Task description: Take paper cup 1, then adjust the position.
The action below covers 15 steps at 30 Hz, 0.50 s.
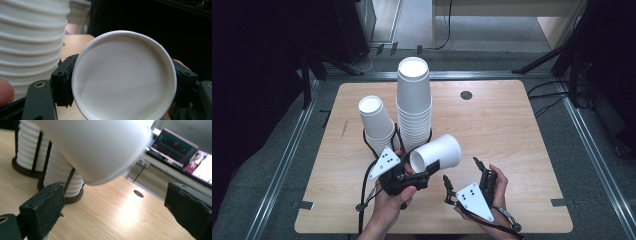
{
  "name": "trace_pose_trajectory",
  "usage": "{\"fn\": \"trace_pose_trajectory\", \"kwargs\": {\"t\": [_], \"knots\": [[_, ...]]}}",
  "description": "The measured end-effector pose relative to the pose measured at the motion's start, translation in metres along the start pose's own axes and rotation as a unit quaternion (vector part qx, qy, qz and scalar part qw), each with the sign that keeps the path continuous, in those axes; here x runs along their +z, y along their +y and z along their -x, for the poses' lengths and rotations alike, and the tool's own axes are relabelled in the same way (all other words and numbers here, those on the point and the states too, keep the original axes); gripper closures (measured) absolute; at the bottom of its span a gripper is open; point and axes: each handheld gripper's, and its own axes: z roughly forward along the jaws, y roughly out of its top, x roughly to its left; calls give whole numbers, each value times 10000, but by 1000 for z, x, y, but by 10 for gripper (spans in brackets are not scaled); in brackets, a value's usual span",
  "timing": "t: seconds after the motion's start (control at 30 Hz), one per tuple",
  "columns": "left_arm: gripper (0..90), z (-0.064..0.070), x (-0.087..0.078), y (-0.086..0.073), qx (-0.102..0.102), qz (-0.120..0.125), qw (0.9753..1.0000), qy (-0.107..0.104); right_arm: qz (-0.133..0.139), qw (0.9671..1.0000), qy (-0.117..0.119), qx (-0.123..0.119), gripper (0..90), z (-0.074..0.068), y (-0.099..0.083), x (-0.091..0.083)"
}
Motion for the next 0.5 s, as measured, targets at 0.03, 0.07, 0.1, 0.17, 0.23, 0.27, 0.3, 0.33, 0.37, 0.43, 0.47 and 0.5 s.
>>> {"fn": "trace_pose_trajectory", "kwargs": {"t": [0.03,0.07,0.1,0.17,0.23,0.27,0.3,0.33,0.37,0.43,0.47,0.5], "knots": [[237,0,0,0,0,0,10000,0,0,10000,0,0,39,0,0,0],[237,-1,-2,-1,24,237,9997,-2,-130,9994,-159,283,51,6,4,1],[237,-1,-2,-1,24,237,9997,-2,-187,9989,-224,368,51,8,5,2],[237,0,-2,-3,168,496,9986,9,-200,9970,-190,722,54,14,8,1],[236,1,-2,-5,304,571,9979,33,-228,9947,-142,991,54,19,10,1],[235,1,-2,-5,304,571,9979,33,-228,9947,-142,991,54,19,10,1],[236,3,-1,-6,369,637,9972,124,-210,9921,-48,1233,55,23,13,-1],[236,2,-1,-6,358,675,9970,109,-209,9913,-29,1298,55,24,14,-1],[235,2,-1,-6,358,675,9970,109,-209,9913,-29,1298,55,24,14,-1],[235,1,-1,-7,320,714,9969,77,-228,9893,-4,1442,56,26,17,-2],[235,1,-1,-8,325,730,9968,86,-233,9884,-4,1498,56,26,18,-2],[234,0,-2,-9,299,784,9965,52,-288,9857,4,1662,59,28,21,-3]]}}
